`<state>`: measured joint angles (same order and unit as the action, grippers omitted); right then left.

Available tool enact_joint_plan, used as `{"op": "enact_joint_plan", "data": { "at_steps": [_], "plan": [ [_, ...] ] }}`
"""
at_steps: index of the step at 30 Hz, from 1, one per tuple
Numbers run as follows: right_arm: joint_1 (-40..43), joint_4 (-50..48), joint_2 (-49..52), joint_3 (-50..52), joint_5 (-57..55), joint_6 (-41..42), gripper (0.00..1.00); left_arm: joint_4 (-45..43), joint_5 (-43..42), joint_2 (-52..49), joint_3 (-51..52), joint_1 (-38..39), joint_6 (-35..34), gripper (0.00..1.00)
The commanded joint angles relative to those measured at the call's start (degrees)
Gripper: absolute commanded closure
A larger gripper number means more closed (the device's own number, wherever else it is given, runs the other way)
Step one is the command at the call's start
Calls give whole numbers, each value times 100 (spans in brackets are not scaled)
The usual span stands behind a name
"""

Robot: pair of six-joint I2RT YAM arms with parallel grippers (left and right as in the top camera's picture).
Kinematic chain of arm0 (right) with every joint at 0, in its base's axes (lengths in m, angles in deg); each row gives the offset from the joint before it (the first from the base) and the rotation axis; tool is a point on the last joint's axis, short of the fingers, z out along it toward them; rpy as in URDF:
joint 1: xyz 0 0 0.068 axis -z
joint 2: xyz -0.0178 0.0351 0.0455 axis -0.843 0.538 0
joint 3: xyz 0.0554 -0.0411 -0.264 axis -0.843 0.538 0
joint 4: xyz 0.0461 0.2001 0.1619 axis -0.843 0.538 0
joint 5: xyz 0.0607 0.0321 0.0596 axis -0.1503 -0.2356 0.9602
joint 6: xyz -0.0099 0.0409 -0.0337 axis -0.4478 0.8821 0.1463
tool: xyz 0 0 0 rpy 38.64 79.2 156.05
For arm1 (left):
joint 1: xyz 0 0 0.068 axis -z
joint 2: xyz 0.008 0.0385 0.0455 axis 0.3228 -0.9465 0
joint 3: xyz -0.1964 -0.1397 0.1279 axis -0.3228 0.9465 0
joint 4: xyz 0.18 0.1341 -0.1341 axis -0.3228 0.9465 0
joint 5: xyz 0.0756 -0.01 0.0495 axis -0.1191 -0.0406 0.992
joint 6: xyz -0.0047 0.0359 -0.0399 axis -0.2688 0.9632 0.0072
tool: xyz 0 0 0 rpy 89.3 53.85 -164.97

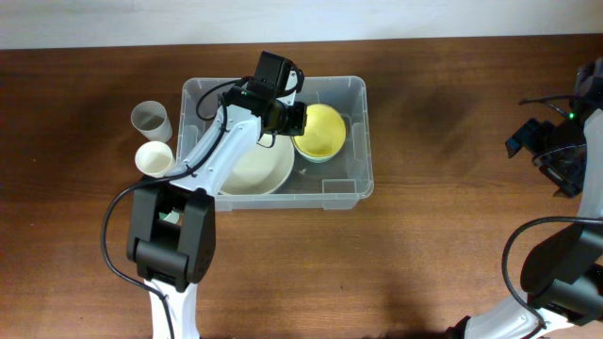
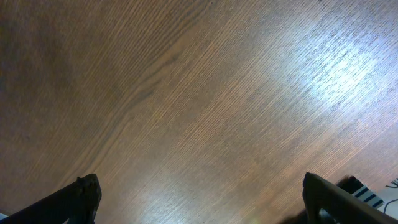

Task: Pack container
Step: 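Lower the yellow bowl onto the white bowl and open the gripper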

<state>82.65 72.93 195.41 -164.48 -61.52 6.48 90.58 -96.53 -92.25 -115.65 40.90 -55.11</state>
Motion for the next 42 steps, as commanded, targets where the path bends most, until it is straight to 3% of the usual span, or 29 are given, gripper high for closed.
{"op": "enact_joint_plan", "data": {
  "at_steps": [1, 3, 8, 15, 17, 23, 27, 42],
  "plan": [
    [-4, -2, 15, 33, -11, 24, 1, 42, -28, -70, -22, 7, 76, 85],
    [-4, 0, 15, 33, -11, 24, 1, 48, -28, -70, -22, 7, 76, 80],
    [-4, -2, 15, 33, -11, 24, 1, -20, -24, -70, -72, -4, 92, 52],
    [-4, -2, 15, 33, -11, 24, 1, 295, -24, -68, -898, -216, 247, 46],
    [-4, 0, 15, 33, -11, 24, 1, 463, -26, -68, -1163, -310, 247, 49],
    [-4, -2, 15, 33, -11, 24, 1, 643, -26, -94, -1176, -337, 247, 86],
    [-4, 0, 15, 33, -11, 24, 1, 758, -26, -190, -1174, -299, 247, 99],
    [-4, -2, 15, 33, -11, 24, 1, 1014, -195, -542, -1154, -72, 396, 99]
  ]
}}
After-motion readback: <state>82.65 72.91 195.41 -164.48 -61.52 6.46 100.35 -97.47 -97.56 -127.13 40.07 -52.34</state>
